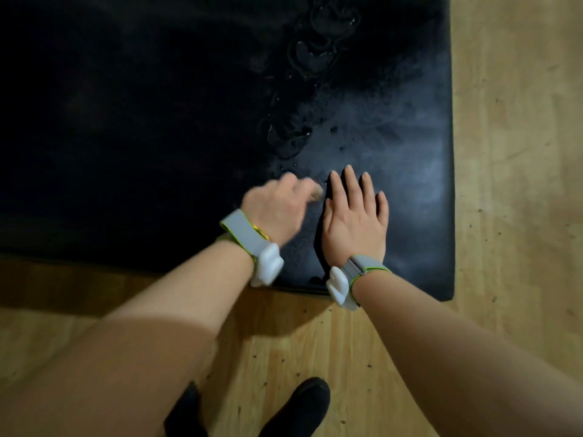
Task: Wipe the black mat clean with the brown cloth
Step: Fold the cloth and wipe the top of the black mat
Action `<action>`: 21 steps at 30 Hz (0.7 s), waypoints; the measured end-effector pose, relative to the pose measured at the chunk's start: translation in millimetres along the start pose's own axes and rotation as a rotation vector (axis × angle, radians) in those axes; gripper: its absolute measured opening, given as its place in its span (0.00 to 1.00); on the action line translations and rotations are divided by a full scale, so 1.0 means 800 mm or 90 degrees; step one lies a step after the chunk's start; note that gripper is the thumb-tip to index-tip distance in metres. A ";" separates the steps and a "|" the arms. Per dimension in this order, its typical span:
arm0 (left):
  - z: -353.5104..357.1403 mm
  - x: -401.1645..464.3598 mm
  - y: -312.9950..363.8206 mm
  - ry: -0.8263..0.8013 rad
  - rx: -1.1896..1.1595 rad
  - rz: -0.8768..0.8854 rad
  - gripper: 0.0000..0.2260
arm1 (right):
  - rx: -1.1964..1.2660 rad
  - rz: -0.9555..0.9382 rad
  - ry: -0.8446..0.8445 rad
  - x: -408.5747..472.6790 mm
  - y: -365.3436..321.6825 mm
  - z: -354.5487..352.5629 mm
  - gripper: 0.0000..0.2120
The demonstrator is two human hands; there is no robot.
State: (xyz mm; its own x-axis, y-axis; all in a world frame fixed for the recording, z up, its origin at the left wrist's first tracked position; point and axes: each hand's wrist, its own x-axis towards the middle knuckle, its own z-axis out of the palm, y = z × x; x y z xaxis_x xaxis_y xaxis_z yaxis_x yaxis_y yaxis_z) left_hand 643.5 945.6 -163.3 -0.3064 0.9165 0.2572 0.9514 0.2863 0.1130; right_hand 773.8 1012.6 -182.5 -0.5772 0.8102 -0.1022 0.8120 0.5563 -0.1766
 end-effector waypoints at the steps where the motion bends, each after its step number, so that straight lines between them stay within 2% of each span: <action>1: 0.002 0.012 -0.019 -0.001 0.020 -0.044 0.07 | 0.001 0.001 0.004 0.000 -0.001 0.001 0.24; 4: 0.000 0.038 -0.050 -0.057 0.017 -0.182 0.06 | -0.002 -0.004 0.018 0.001 0.000 0.003 0.23; 10: 0.007 0.036 -0.051 -0.023 -0.005 -0.171 0.07 | 0.043 0.000 0.042 0.012 -0.002 -0.011 0.21; 14: 0.012 0.035 -0.054 -0.001 -0.013 -0.169 0.05 | 0.094 0.004 0.081 0.082 0.006 -0.037 0.17; 18: 0.013 0.033 -0.055 0.012 -0.009 -0.146 0.07 | 0.053 0.034 0.014 0.170 0.018 -0.042 0.22; 21: 0.011 0.035 -0.057 0.011 -0.011 -0.148 0.08 | 0.018 0.024 -0.007 0.181 0.022 -0.029 0.24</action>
State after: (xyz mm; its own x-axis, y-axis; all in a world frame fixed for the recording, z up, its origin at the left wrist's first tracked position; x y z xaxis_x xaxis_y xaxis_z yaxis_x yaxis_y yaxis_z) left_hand 592.1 960.9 -169.9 -0.5179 0.8216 0.2384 0.8546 0.4845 0.1869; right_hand 706.5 1143.7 -177.5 -0.5476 0.8282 -0.1195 0.8302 0.5200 -0.2009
